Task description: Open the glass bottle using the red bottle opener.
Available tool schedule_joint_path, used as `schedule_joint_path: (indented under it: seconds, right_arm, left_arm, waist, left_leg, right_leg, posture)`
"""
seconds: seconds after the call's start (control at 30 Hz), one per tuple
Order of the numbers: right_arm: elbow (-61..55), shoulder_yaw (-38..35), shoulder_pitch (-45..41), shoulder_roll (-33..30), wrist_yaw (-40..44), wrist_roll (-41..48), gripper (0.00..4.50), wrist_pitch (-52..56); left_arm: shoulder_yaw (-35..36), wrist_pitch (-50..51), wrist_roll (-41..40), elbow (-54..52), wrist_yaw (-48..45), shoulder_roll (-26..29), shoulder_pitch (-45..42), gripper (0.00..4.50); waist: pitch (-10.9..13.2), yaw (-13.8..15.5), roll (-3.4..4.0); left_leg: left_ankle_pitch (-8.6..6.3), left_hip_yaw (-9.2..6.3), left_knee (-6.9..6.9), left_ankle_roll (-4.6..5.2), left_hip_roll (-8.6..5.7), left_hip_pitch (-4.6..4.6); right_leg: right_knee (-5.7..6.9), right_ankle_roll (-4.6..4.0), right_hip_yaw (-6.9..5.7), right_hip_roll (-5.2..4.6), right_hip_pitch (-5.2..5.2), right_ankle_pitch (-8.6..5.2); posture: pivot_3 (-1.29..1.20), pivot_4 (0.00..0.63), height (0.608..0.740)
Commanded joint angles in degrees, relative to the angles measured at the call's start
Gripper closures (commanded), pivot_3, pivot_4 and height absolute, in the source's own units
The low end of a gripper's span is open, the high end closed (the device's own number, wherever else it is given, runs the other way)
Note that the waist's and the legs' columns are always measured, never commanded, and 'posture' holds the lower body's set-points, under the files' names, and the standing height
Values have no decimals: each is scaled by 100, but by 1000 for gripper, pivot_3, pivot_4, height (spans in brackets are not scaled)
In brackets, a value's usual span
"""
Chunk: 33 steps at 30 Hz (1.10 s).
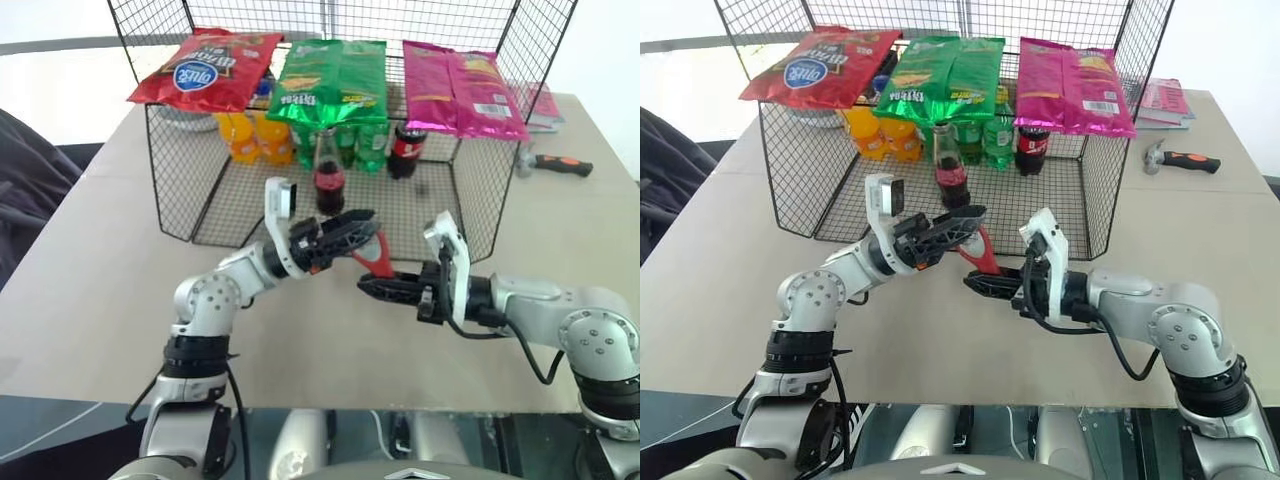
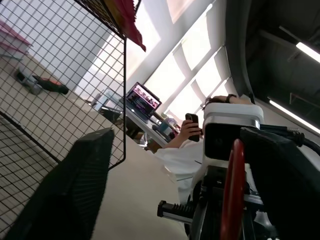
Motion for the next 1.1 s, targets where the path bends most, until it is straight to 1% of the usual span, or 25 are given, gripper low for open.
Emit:
schedule_joint_path:
  seconds: [0.03,0.1,0.17,0.23,0.33,0.37,0.47,0.63,0.87,0.97,1.1]
  right_arm:
    - [-156,-433,193,25,-265,-346,4500,-415]
    - [-180,-526,297,45,-367,-555,4500,-559]
    - [-269,-522,438,-39,-391,-1197,4500,-888]
    - [-343,-406,567,-116,-447,-2081,4500,-1387]
    - [-418,-105,767,-94,-337,-3270,4500,-2302]
    - [-419,-6,823,-56,-311,-3596,4500,-2572]
    - [-342,263,960,124,-241,-4443,4500,-3350]
    - [-235,375,1134,480,-195,-5029,4500,-3823]
    - [-187,450,1136,630,-97,-6041,4500,-4822]
    - [-152,521,1173,623,-79,-6460,4500,-5115]
    - [-74,595,1239,728,-79,-6784,4500,-5298]
  left_arm:
    - [148,99,-218,-450,8,91,202,61]
    - [190,110,-228,-581,52,121,331,61]
    - [287,-160,-86,-822,174,103,564,61]
    - [436,-832,332,-1044,501,-77,750,61]
    - [255,-1985,1477,-1319,827,-181,1071,61]
    - [189,-2289,1789,-1331,890,-193,1153,61]
    - [129,-3000,2394,-1176,1147,-351,1220,61]
    - [48,-3990,3183,-633,1490,-578,949,61]
    - [-18,-5115,4151,601,2097,-762,190,61]
    - [-33,-5445,4405,1036,2242,-768,-31,61]
    - [-74,-5809,4629,1693,2273,-739,-370,61]
  waist:
    - [0,-4,0]
    - [0,-4,0]
    - [0,-4,0]
    - [0,0,1]
    - [-1,3,1]
    - [-1,2,1]
    - [-1,7,2]
    - [-2,11,1]
    - [-2,4,1]
    - [-2,-1,1]
    - [-2,3,0]
  left_leg:
    - [0,0,0,0,0,0]
    - [0,2,0,0,0,1]
    - [1,0,0,-1,0,1]
    - [1,0,0,-1,1,2]
    - [2,2,0,-3,0,2]
    - [1,3,0,-3,-3,3]
    - [3,2,0,-5,-4,3]
    - [3,2,7,-4,-3,2]
    - [3,0,9,-4,-17,1]
    - [5,2,9,-8,-18,1]
    - [9,0,9,-14,-18,0]
  right_leg:
    - [0,0,0,0,0,0]
    - [0,0,2,0,0,0]
    - [1,0,1,0,-1,0]
    - [2,0,2,1,0,0]
    - [0,0,2,1,-1,0]
    - [1,0,4,0,0,0]
    - [1,0,3,2,-1,0]
    - [1,1,2,1,1,1]
    - [2,6,-3,3,1,4]
    - [1,7,-1,3,0,5]
    - [1,7,-5,3,0,5]
  posture:
    - [0,150,709]
    - [0,150,709]
    - [0,150,709]
    - [0,150,709]
    - [0,150,709]
    - [0,150,709]
    - [0,150,709]
    - [0,150,709]
    - [0,150,709]
    - [0,150,709]
    - [0,150,709]
